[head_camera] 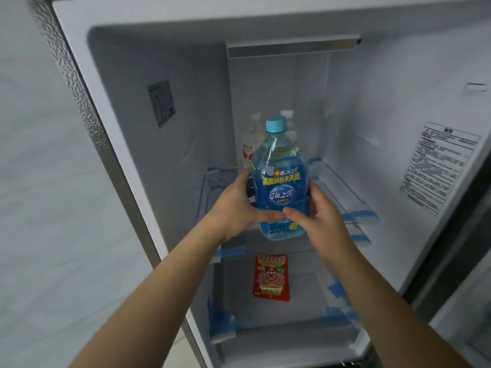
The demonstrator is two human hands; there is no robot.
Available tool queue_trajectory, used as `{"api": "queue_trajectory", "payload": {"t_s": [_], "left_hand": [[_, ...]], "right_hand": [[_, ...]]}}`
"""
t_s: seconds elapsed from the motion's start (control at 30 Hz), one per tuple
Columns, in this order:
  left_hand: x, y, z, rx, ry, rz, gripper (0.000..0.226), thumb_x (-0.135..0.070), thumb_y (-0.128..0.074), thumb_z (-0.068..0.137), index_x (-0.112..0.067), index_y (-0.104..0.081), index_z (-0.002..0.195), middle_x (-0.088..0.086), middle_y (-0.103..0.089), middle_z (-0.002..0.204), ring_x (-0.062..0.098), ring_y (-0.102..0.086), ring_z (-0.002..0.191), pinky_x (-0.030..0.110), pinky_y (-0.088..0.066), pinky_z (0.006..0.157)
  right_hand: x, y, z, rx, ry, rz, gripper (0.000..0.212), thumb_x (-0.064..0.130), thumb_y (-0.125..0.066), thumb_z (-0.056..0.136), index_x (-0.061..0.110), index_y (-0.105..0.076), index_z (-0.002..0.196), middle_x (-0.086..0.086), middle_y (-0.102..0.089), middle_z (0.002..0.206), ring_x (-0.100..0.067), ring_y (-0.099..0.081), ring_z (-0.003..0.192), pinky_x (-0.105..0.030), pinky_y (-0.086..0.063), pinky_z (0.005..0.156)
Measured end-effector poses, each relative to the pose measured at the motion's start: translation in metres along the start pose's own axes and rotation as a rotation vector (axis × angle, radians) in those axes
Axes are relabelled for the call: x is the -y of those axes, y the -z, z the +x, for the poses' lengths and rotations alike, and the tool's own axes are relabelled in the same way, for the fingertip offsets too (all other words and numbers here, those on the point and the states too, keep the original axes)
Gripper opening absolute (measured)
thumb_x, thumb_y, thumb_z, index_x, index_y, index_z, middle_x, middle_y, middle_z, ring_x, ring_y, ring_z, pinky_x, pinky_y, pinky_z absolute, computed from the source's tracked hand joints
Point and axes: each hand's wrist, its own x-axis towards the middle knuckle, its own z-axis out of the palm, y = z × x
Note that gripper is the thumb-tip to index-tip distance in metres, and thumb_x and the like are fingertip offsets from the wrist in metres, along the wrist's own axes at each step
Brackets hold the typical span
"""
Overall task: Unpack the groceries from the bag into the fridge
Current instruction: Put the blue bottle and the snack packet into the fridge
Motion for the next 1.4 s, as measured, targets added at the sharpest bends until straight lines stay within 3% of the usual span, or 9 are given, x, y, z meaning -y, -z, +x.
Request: {"api": "queue_trajectory", "payload": {"t_s": [0.27,0.5,0.67,0.77,0.97,1.03,1.13,1.27,1.4], "left_hand": [[0.023,0.002,0.026,-0.041,0.005,0.003,0.083,-0.015,-0.09,0.064,-0.028,-0.046,0.133,-0.013,-0.061,0.125,0.004,-0.059,0.114,0.028,-0.051,0.097],[0.048,-0.003,0.046,-0.059,0.013,0.051,0.085,-0.017,-0.089,0.066,-0.034,-0.044,0.136,-0.006,-0.054,0.131,0.006,-0.054,0.116,0.007,-0.047,0.081],[0.064,-0.006,0.058,-0.082,0.022,0.037,0.076,-0.013,-0.088,0.067,-0.028,-0.047,0.129,-0.003,-0.057,0.129,0.008,-0.057,0.114,0.014,-0.051,0.082],[0.067,-0.005,0.065,-0.09,0.023,0.027,0.072,-0.009,-0.086,0.068,-0.03,-0.047,0.125,-0.008,-0.058,0.123,0.007,-0.057,0.111,0.011,-0.05,0.08],[0.077,-0.015,0.07,-0.151,-0.021,0.175,0.091,-0.029,-0.084,0.072,-0.022,-0.035,0.147,-0.007,-0.053,0.139,0.002,-0.051,0.121,0.01,-0.038,0.098],[0.083,-0.022,0.063,-0.212,-0.027,0.231,0.093,-0.033,-0.083,0.073,-0.023,-0.031,0.15,-0.008,-0.051,0.14,0.002,-0.049,0.122,0.006,-0.036,0.095],[0.09,-0.033,0.053,-0.268,-0.014,0.254,0.092,-0.032,-0.081,0.076,-0.02,-0.029,0.151,-0.007,-0.053,0.137,0.004,-0.051,0.118,0.015,-0.041,0.097],[0.093,-0.042,0.054,-0.315,-0.01,0.263,0.078,-0.028,-0.08,0.078,-0.019,-0.04,0.144,-0.005,-0.057,0.133,0.004,-0.053,0.118,0.023,-0.044,0.101],[0.096,-0.045,0.059,-0.317,-0.003,0.299,0.068,-0.023,-0.073,0.086,-0.019,-0.04,0.145,-0.001,-0.056,0.135,0.009,-0.052,0.123,0.022,-0.043,0.1]], "right_hand": [[-0.027,0.001,0.035,0.026,-0.027,-0.063,0.06,0.007,-0.071,0.084,0.022,-0.047,0.137,0.009,-0.066,0.123,-0.006,-0.062,0.112,-0.024,-0.054,0.088],[-0.048,0.006,0.055,0.019,-0.066,-0.102,0.057,0.002,-0.074,0.079,0.02,-0.053,0.128,0.011,-0.068,0.114,-0.005,-0.065,0.106,-0.026,-0.054,0.089],[-0.058,0.006,0.067,0.029,-0.048,-0.138,0.058,0.003,-0.076,0.077,0.035,-0.055,0.12,0.017,-0.069,0.111,-0.002,-0.064,0.106,-0.019,-0.053,0.083],[-0.062,0.007,0.075,0.018,-0.045,-0.153,0.059,0.006,-0.078,0.075,0.031,-0.054,0.123,0.016,-0.068,0.114,-0.002,-0.064,0.106,-0.021,-0.054,0.085],[-0.076,0.013,0.081,-0.019,-0.047,-0.253,0.067,0.024,-0.08,0.076,0.027,-0.048,0.135,0.014,-0.06,0.129,-0.002,-0.056,0.118,-0.027,-0.046,0.1],[-0.078,0.015,0.077,-0.044,-0.016,-0.355,0.069,0.03,-0.076,0.079,0.026,-0.044,0.14,0.015,-0.054,0.135,-0.001,-0.05,0.123,-0.02,-0.039,0.102],[-0.08,0.018,0.067,-0.051,0.004,-0.462,0.066,0.024,-0.074,0.082,0.028,-0.041,0.139,0.012,-0.057,0.126,-0.001,-0.052,0.114,-0.008,-0.037,0.093],[-0.086,0.014,0.061,-0.057,0.073,-0.579,0.064,0.024,-0.072,0.084,0.028,-0.041,0.14,0.008,-0.061,0.126,-0.006,-0.057,0.116,-0.027,-0.046,0.099],[-0.092,0.008,0.066,-0.11,0.151,-0.716,0.064,0.029,-0.069,0.084,0.02,-0.043,0.142,0.001,-0.068,0.12,-0.014,-0.066,0.107,-0.037,-0.055,0.09]]}}
